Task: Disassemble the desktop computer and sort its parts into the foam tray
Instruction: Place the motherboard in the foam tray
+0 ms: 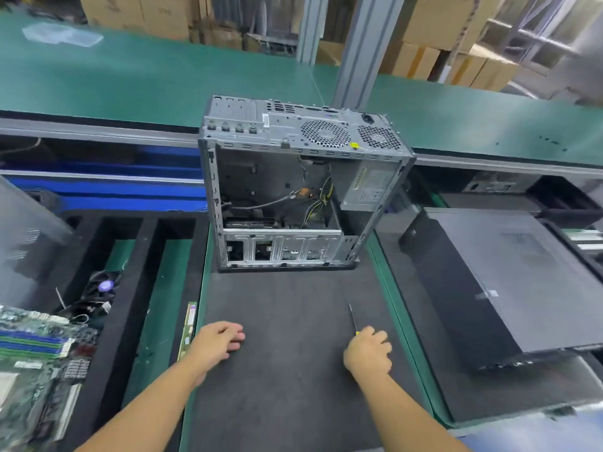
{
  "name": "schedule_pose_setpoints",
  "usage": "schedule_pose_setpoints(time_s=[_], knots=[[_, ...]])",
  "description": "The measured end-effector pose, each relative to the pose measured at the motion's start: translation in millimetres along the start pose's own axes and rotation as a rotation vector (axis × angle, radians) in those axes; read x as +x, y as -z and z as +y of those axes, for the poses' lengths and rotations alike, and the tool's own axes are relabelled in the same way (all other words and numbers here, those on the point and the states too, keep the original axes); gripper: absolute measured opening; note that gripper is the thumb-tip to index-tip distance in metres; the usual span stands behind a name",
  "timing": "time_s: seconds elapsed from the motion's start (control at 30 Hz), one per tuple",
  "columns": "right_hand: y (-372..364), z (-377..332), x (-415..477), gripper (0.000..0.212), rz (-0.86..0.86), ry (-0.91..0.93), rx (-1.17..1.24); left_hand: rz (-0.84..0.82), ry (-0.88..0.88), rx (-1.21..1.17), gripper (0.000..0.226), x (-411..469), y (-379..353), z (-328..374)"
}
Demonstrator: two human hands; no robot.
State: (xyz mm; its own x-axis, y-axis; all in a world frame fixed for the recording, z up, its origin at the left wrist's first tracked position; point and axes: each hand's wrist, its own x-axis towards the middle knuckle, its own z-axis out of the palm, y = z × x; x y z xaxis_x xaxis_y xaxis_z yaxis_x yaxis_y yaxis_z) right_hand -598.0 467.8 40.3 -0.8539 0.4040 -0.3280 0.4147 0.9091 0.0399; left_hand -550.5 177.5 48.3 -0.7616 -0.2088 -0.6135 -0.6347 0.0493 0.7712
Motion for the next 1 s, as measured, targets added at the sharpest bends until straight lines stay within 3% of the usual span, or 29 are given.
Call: schedule_pose_setpoints(time_s=[0.13,0.23,0.4,0.57,0.8,1.0], knots=[[3,-16,9,0.03,-0.154,0.181,0.155,0.023,0.028,-0.055,0.021,-8,-16,-4],[13,-47,-5,0.017,-0.335,0.313,0.548,0.033,0.026,-0.114,0.017,-18,-20,-9],[25,-108,-71,0.02,-0.579,0.603,0.787,-0.132,-0.008,-0.199,0.023,-40,-4,-19],[14,-169,-147,0.028,-0.717,0.779,0.722,-0.107,-0.048,-0.385,0.024,-77,69,-55],[-57,-251,-304,0.018,-0.902,1.061,0.41,-0.074,0.006,-0.44,0.036,-171,205,-158],[-126,-299,-443,0.033,-0.989,1.243,0.199,0.235,0.044,-0.527,0.014,-244,285,-268]])
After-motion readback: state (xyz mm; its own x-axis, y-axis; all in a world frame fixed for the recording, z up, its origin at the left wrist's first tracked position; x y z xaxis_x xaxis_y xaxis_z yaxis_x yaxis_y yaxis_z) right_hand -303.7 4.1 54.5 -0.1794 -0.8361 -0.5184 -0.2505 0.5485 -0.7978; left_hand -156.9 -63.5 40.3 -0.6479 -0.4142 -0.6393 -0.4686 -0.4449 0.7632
